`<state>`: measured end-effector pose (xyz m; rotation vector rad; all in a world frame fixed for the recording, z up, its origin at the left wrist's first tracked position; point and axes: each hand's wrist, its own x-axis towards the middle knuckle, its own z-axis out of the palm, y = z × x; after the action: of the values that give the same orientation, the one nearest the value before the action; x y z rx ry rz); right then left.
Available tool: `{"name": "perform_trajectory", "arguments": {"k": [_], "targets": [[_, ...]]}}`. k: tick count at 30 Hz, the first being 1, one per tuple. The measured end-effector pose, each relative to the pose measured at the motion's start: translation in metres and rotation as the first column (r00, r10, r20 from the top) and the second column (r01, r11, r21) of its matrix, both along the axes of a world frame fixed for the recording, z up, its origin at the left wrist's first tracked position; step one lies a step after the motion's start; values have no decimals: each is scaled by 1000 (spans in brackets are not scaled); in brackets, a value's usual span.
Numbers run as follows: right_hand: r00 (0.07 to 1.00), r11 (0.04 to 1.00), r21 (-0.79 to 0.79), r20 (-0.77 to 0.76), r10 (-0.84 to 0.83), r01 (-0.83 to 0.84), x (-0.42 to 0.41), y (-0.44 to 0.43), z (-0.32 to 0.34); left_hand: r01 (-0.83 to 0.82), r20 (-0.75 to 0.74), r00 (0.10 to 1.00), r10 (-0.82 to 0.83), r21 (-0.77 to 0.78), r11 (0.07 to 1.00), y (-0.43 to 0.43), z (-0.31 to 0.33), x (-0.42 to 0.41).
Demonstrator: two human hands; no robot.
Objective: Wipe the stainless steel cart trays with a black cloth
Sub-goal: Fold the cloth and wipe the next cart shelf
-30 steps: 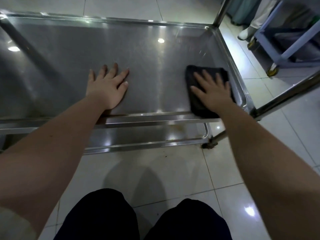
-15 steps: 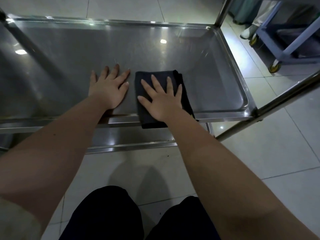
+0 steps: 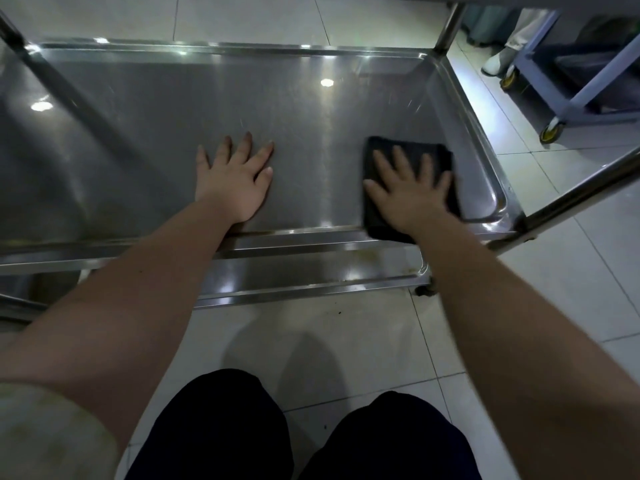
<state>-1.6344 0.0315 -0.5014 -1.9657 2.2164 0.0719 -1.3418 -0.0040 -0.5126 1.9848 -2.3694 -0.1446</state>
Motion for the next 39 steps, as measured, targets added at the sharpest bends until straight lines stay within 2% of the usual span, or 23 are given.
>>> {"name": "perform_trajectory", "arguments": {"k": [3,6,9,11,13,15,16,19,21,25,30,33,37,39], "targets": [[989,989,-13,2,150,-150,108,0,0,0,-48,999,0,12,1000,-2,-1,5],[985,985,-1,28,170,-170,159,3,0,-20,-200,980,18,-8,1000,-1,1,11],[966,981,-39,174,193,-189,138,-4,10,-8,-198,980,10,13,1000,1,4,11],[966,988,-135,235,110,-79,100,-5,14,6,-187,982,-2,22,1000,6,9,10],[961,981,-174,276,-34,85,58,2,12,38,-199,979,-55,-88,995,8,20,2],[970,992,-105,238,-44,71,34,11,6,108,-172,974,-146,-213,971,9,33,-24],[983,996,-79,184,-14,29,30,13,1,140,-173,969,-175,-199,970,10,38,-43],[992,999,-45,123,29,-23,32,10,-7,106,-119,988,-97,76,991,26,29,-96],[993,999,-35,115,32,-29,29,7,-8,60,-22,998,-58,125,990,35,18,-103],[997,999,-11,67,39,-38,24,6,-11,40,16,999,-41,80,996,18,16,-44],[1000,1000,-5,14,17,-17,31,5,-9,-147,7,989,147,100,984,-12,16,89],[999,998,33,3,-53,53,57,2,-4,-134,43,991,130,104,985,-12,15,100],[978,976,-89,57,203,-197,146,-10,1,-114,17,993,114,76,991,-12,14,96],[976,975,-101,65,206,-199,177,-15,-1,-112,15,994,112,86,990,-11,15,98]]}}
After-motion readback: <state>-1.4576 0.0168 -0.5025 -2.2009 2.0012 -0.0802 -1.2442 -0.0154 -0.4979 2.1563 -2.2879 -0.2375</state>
